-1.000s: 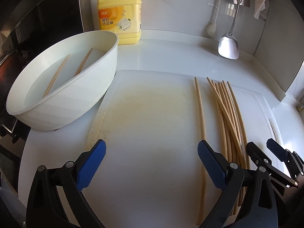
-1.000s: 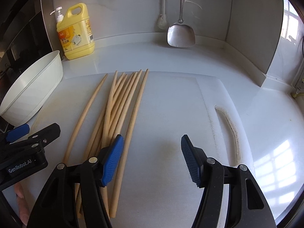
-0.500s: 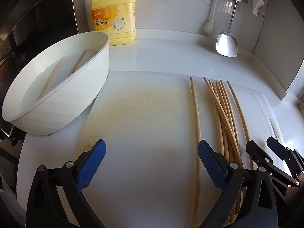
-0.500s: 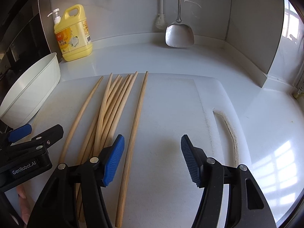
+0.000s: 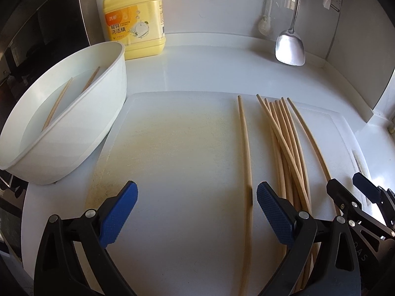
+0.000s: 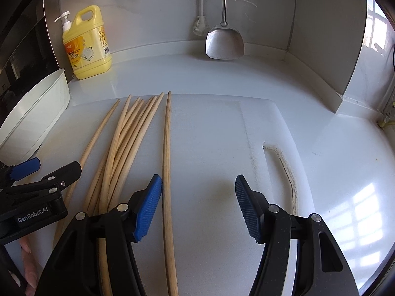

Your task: Organize utensils

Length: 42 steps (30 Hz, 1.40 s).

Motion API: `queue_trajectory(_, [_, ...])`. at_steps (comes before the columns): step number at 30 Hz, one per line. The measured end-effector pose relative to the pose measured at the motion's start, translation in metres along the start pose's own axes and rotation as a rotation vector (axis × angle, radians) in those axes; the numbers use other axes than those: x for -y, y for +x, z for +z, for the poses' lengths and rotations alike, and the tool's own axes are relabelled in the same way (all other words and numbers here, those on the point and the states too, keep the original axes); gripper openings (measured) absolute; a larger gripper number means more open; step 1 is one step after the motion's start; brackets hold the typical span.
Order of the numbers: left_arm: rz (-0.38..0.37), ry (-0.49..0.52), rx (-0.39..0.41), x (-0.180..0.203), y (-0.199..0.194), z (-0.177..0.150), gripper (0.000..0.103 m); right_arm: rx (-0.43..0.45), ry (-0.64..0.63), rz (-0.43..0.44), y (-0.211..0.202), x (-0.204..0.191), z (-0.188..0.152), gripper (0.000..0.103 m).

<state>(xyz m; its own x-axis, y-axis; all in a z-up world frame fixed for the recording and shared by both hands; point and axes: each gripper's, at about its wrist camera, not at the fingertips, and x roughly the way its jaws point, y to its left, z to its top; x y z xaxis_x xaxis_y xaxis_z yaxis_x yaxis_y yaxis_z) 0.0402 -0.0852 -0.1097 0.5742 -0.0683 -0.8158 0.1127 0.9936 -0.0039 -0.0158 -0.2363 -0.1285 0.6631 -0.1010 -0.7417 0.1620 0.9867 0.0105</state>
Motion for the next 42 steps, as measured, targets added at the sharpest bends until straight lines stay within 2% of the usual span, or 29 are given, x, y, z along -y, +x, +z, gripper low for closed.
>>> queue_trajectory(12, [-0.012, -0.002, -0.005, 0.004, 0.009, 0.004, 0.096, 0.009, -0.034, 0.018, 0.008, -0.008, 0.006, 0.059])
queue_trajectory(15, [-0.02, 0.008, 0.007, 0.005, 0.009, 0.003, 0.093, 0.015, -0.049, 0.028, 0.008, -0.011, 0.007, 0.054])
queue_trajectory(22, [-0.053, 0.05, 0.041, 0.016, 0.0, 0.001, 0.061, 0.019, -0.069, 0.049, 0.006, -0.016, 0.007, 0.039])
queue_trajectory(24, [-0.055, 0.05, 0.045, 0.017, -0.002, 0.0, 0.055, 0.015, -0.074, 0.051, 0.006, -0.019, 0.008, 0.036])
queue_trajectory(27, [-0.062, 0.05, 0.048, 0.019, -0.004, -0.001, 0.035, 0.02, -0.081, 0.054, 0.005, -0.021, 0.007, 0.031])
queue_trajectory(29, [-0.071, 0.059, 0.048, 0.022, -0.005, -0.001, 0.016, 0.023, -0.082, 0.054, 0.004, -0.023, 0.006, 0.023])
queue_trajectory(30, [-0.074, 0.065, 0.049, 0.023, -0.006, -0.002, 0.012, 0.024, -0.082, 0.052, 0.004, -0.024, 0.006, 0.019])
queue_trajectory(32, [-0.069, 0.071, 0.057, 0.025, -0.007, -0.003, 0.009, 0.026, -0.087, 0.051, 0.004, -0.026, 0.006, 0.007])
queue_trajectory(42, [-0.13, -0.002, 0.008, 0.009, -0.011, -0.004, 0.007, 0.02, 0.016, 0.119, -0.006, -0.009, 0.004, 0.006])
